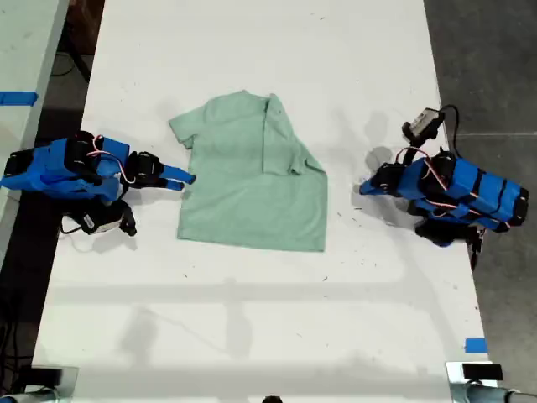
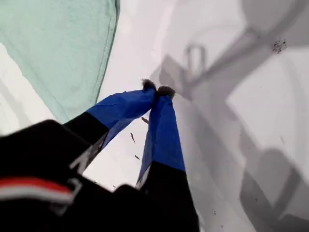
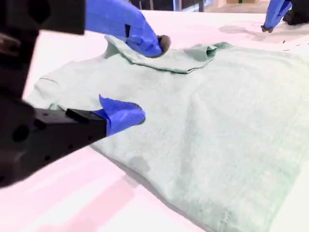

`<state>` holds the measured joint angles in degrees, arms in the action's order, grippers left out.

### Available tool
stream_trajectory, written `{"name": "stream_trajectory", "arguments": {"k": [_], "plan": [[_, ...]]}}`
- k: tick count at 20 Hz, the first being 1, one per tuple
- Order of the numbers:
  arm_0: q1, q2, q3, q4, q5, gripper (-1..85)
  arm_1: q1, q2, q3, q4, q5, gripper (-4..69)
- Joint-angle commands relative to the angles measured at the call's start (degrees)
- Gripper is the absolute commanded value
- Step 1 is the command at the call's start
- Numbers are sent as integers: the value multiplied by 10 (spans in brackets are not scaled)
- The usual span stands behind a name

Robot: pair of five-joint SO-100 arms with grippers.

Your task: Fold t shirt

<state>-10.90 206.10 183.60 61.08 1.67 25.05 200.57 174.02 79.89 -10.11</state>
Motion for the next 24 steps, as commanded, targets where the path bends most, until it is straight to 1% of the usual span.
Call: {"name": "stream_trajectory", "arguments": {"k": [1, 24], "plan": [[-11, 4, 5, -6, -11, 184, -8, 6, 22, 1, 0, 16], [-11, 4, 5, -6, -11, 184, -32, 6, 22, 1, -3, 16]]}}
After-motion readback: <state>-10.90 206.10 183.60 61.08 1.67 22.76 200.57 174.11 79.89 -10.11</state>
